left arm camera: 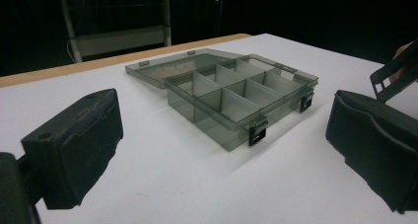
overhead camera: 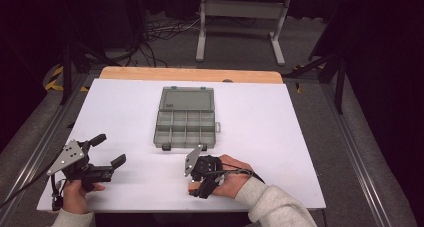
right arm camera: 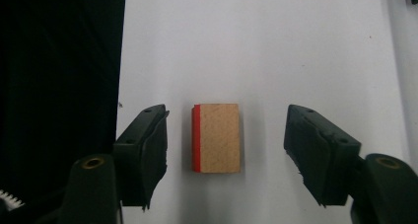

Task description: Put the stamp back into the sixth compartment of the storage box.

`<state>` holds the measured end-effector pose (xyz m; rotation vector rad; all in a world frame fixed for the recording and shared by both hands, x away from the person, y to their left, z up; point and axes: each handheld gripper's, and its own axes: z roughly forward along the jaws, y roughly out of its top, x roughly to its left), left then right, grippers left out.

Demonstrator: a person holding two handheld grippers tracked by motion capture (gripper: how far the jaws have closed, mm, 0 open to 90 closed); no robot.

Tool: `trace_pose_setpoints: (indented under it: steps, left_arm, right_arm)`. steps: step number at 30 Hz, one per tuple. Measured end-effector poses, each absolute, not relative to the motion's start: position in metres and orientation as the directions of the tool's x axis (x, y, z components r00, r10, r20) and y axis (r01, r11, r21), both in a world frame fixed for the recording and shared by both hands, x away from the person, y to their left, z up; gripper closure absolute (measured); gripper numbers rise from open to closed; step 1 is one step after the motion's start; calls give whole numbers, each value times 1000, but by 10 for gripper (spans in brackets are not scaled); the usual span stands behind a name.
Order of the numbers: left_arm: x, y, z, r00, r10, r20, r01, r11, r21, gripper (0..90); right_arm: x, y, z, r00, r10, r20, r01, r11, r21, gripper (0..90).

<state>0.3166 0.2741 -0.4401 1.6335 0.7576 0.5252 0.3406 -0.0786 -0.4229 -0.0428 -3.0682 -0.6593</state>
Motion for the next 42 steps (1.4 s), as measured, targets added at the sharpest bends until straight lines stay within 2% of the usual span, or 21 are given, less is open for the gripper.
trace_pose_setpoints:
  steps: [4, 7, 14, 21, 31, 42]
  left_arm:
    - [317, 274, -440, 687, 724, -68, 191, -89, 978, 18]
    - [317, 274, -440, 687, 723, -69, 191, -88, 978, 19]
    - [316, 274, -440, 687, 723, -69, 191, -88, 978, 18]
    - [317, 274, -440, 687, 723, -70, 190, -86, 978, 18]
    - [317, 274, -440, 688, 722, -71, 189, -84, 978, 18]
    - [317, 274, -440, 687, 723, -79, 192, -75, 979, 18]
  right_arm:
    - [340, -78, -424, -1000, 8, 10, 11, 917, 398, 424]
    - [340, -78, -425, -1000, 4, 9, 7, 919, 395, 439]
    - [340, -78, -426, -1000, -28, 13, -21, 924, 381, 575]
    - [339, -77, -429, -999, -35, 12, -29, 931, 363, 647]
    - [339, -77, -430, -999, -35, 3, -32, 934, 356, 658]
    - [340, -80, -420, -1000, -28, -14, -31, 917, 398, 659]
